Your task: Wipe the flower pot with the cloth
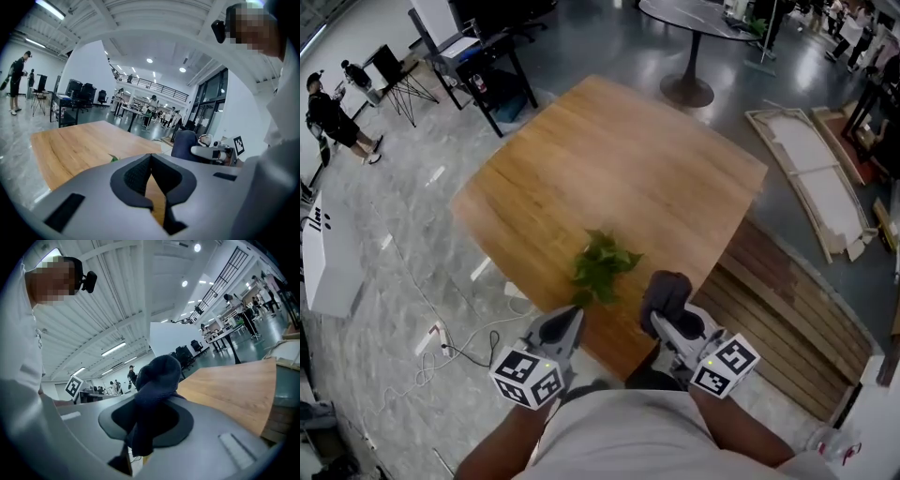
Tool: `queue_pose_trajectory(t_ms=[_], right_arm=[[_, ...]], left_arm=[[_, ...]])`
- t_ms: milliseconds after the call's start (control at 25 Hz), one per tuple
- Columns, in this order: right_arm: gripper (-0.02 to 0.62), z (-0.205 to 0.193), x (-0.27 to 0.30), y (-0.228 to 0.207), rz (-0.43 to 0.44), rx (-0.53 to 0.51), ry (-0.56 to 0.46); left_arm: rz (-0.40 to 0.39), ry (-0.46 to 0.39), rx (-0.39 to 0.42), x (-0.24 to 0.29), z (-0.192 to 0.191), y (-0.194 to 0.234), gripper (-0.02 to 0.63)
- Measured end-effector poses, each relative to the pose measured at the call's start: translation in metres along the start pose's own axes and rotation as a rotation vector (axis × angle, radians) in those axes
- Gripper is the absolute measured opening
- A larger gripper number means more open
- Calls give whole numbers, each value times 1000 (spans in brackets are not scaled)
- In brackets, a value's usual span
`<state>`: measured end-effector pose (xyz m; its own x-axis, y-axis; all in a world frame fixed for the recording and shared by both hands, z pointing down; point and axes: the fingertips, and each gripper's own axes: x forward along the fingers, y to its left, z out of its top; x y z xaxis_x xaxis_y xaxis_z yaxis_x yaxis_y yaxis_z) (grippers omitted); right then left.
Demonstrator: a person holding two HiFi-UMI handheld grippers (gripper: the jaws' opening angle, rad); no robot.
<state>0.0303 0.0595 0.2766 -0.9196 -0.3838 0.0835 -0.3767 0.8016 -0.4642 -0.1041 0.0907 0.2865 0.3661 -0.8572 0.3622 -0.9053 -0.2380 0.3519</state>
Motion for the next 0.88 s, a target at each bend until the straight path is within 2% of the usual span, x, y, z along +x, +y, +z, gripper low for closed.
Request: queue_pose_trajectory(t_ms=[200,440,600,720,880], right_arm=[[67,-5,15,-44,24,57,42],[67,-17,28,-76,-15,115,84],[67,-28,47,-89,-70,140,113],[67,-40,58,-102,-124,174,121],[67,-60,71,-121,-184,224,136]], left_arm=[[71,22,10,35,8,21,7],[107,123,39,75,-10,62,8],[100,186,45,102,-15,105,8],[66,270,45,130,-32,135,8],[41,385,116,171,-60,167,9]])
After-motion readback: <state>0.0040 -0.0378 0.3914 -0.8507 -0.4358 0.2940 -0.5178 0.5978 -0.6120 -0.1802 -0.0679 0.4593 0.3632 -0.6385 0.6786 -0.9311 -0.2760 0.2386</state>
